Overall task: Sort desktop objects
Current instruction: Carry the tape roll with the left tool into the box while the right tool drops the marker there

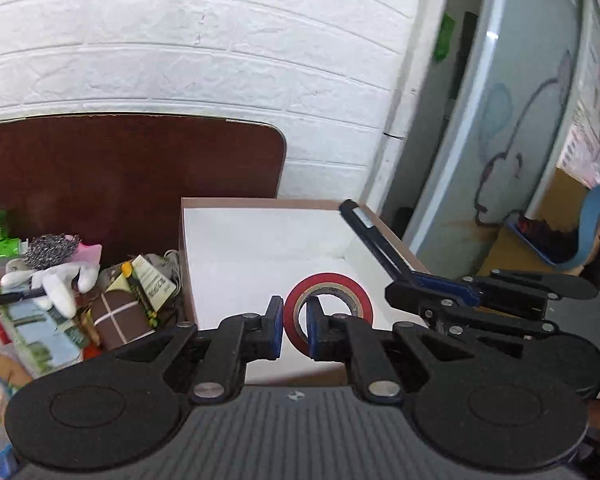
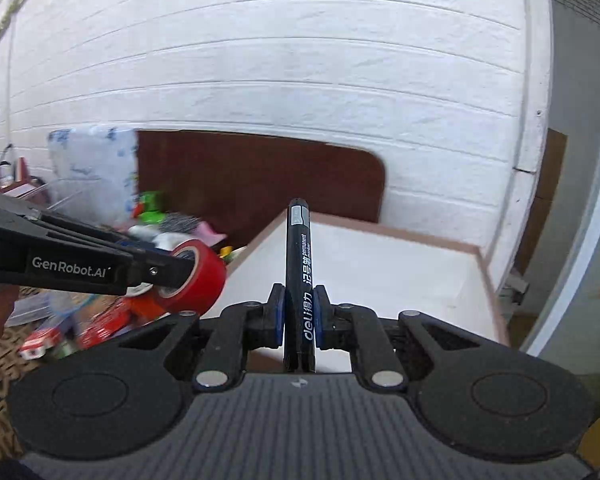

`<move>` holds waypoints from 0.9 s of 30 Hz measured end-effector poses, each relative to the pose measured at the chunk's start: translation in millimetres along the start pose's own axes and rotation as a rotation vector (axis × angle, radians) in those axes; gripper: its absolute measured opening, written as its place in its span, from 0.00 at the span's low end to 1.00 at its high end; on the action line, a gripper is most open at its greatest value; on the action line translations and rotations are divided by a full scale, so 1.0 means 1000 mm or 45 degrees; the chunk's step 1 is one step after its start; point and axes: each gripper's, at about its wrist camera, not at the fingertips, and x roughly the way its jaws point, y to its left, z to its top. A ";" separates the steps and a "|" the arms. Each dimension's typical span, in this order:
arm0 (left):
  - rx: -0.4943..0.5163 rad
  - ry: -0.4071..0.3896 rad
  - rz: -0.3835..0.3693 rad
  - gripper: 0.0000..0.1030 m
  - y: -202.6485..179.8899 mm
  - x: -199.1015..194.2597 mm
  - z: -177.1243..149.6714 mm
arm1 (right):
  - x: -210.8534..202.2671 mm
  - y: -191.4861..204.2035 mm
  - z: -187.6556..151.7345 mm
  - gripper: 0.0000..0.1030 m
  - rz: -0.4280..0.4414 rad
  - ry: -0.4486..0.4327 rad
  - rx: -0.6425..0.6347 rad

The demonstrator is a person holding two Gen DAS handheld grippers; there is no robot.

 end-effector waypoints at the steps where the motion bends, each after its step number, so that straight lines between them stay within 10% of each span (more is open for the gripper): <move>1: -0.006 0.014 0.017 0.10 -0.001 0.013 0.007 | 0.009 -0.008 0.005 0.12 -0.018 0.021 0.011; 16: -0.118 0.381 0.149 0.10 0.023 0.182 0.028 | 0.174 -0.097 -0.017 0.12 -0.149 0.547 0.189; 27: -0.235 0.540 0.081 0.14 0.047 0.219 0.020 | 0.225 -0.109 -0.017 0.12 -0.206 0.741 0.125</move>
